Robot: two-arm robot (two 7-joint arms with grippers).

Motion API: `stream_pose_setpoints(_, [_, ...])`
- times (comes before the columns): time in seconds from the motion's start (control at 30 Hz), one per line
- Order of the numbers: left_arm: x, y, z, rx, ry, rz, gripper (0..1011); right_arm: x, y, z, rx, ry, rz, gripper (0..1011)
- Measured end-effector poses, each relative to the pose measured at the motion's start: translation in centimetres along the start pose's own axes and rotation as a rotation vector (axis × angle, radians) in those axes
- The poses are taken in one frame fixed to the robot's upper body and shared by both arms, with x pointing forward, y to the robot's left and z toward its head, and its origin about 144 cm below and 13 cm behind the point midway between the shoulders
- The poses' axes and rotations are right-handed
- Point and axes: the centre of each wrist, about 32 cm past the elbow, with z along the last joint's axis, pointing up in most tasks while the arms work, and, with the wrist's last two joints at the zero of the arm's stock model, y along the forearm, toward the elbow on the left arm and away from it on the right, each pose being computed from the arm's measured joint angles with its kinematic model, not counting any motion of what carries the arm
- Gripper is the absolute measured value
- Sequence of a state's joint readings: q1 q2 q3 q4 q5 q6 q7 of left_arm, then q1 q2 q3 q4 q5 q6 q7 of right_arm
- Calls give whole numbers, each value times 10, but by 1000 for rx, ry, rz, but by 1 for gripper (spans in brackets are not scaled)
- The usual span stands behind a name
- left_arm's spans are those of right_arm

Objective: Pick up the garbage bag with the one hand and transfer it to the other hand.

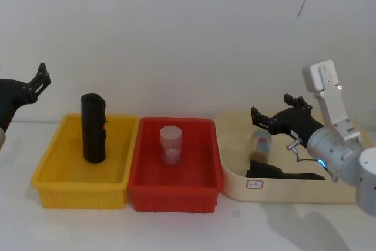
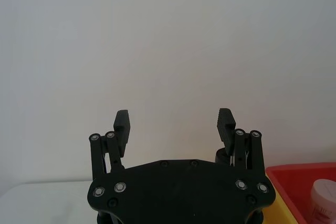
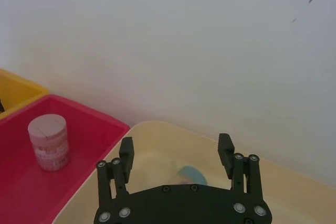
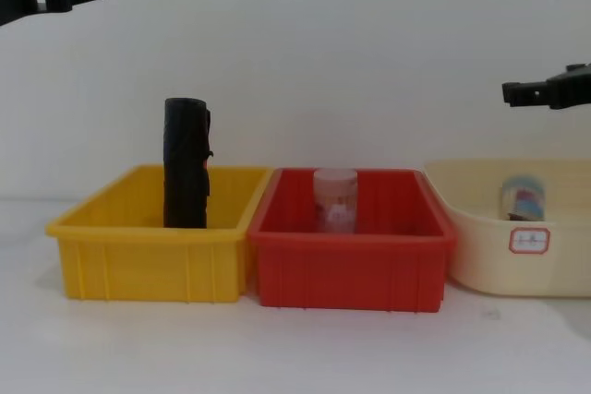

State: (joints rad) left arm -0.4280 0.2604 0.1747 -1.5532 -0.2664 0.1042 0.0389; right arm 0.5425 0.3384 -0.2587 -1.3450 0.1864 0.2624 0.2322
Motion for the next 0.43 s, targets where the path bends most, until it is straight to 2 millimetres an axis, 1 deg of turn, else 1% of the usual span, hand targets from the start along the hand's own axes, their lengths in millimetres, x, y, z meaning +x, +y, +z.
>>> stream_pose_setpoints(0.07, [0,0,0,0,0,0,1001,0,-3,-1,-1,-1,-1,1001])
stream_pose_setpoints(0.23, [0,0,0,0,0,0,1001,-2,-10,-2,8,0,2,1000])
stream_pose_setpoints(0.43, [0,0,0,0,0,0,1001,-18,-26,-7,31,36,40,999])
